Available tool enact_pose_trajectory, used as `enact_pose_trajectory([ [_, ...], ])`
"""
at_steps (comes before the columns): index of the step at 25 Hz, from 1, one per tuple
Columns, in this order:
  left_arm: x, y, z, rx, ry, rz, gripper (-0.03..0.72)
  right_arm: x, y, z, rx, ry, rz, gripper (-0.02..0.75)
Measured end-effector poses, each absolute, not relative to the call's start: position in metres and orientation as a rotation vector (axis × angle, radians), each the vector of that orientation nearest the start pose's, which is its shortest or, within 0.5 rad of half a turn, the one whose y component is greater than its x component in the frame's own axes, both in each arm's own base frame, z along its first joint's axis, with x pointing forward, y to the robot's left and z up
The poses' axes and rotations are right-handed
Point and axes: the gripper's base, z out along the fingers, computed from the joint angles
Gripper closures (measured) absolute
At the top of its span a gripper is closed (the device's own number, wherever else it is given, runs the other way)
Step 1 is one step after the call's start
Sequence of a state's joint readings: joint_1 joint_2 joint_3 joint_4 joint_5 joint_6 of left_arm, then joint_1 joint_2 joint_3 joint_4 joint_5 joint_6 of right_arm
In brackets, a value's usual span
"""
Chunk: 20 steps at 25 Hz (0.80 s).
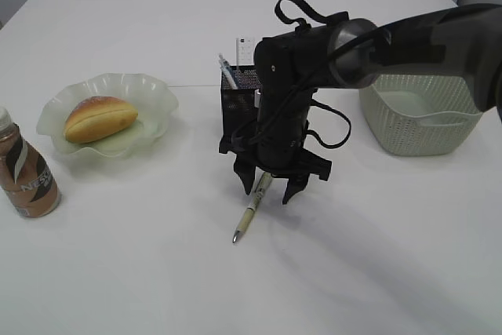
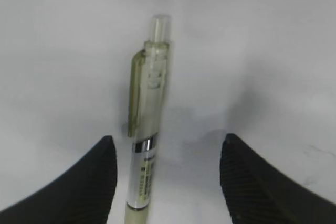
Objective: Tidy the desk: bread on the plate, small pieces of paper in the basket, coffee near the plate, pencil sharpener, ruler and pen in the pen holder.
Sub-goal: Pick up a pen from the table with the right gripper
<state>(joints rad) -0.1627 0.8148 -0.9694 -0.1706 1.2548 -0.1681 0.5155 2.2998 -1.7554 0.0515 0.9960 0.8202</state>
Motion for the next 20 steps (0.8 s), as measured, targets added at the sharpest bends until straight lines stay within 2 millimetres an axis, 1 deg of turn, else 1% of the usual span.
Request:
enact_pose_trajectory([
  [20, 0.1164, -0.034, 0.3603, -0.016, 2.599, -0.35, 0.309, 0.4009, 0.2316, 0.1269, 0.537, 3.021, 0.173, 0.251],
])
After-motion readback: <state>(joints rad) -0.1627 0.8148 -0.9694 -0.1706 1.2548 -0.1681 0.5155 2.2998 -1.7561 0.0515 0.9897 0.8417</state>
